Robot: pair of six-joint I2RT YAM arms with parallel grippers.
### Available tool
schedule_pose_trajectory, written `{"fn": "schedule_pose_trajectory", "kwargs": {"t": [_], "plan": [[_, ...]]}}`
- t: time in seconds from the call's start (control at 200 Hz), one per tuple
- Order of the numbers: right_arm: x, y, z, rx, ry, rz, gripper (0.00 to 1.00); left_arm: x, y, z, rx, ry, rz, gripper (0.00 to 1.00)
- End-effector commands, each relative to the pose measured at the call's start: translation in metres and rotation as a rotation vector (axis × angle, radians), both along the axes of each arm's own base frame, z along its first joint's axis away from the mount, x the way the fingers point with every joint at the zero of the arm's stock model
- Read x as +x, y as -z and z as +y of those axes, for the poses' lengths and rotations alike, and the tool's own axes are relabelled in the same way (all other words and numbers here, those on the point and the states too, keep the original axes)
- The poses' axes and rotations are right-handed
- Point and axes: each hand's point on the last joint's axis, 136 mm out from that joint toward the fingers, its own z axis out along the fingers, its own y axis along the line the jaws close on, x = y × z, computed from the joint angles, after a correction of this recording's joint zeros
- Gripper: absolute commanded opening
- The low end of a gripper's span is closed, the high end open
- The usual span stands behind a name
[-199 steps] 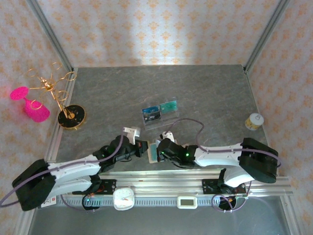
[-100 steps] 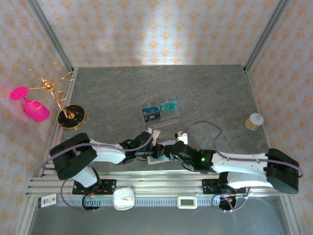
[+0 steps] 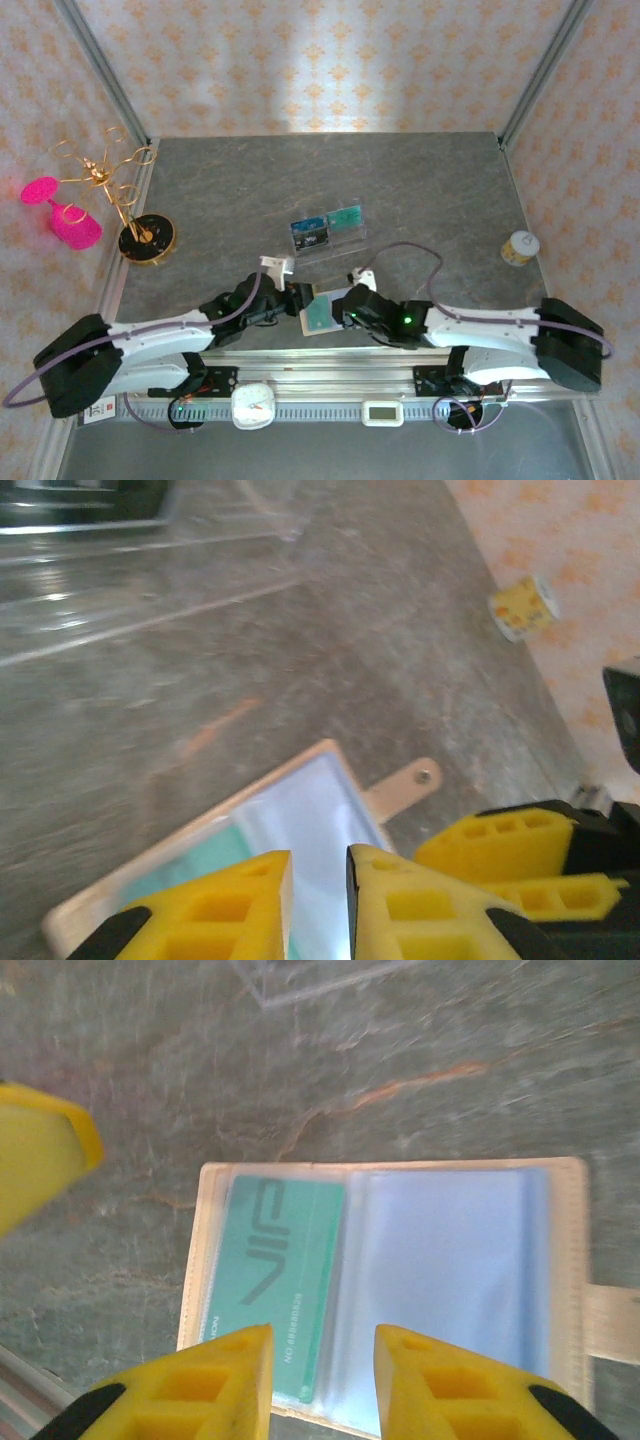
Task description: Take the credit cards out of the card holder
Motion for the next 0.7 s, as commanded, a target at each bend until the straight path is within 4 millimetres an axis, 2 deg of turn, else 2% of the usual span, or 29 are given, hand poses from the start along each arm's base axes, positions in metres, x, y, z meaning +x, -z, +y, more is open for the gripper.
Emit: {"fn": "schedule_pose_trajectory", "kwargs": {"t": [0.0,0.06,0.175,0.33,0.44,0.531,0.696], "plan": [[-0.001,-0.001,0.033,0.016,-0.134,0.017,0.32,-0.005,0.023,0.026,0.070,-0.074,0.052,0.24],[-0.003,0.004,0.046,0.023,-0.185,0.043,0.32,-0.005,0.023,0.031,0.074,-0.088,0.048,0.26],[0.005,0.015,0.048,0.004,-0.150,0.078,0.32,-0.007,0.017,0.035,0.048,-0.091,0.021,0.33],[0.012,0.020,0.041,0.055,-0.105,0.129,0.33,-0.011,0.014,0.010,0.006,0.014,0.022,0.28],[0.012,0.018,0.043,0.076,-0.123,0.136,0.33,-0.011,0.025,-0.002,0.072,0.038,0.041,0.24],[0.010,0.023,0.047,0.034,-0.170,0.141,0.33,-0.007,0.028,0.010,0.087,-0.028,0.043,0.24],[0.013,0.035,0.045,-0.051,-0.178,0.129,0.34,-0.003,0.015,0.032,0.059,-0.105,0.012,0.26]]}}
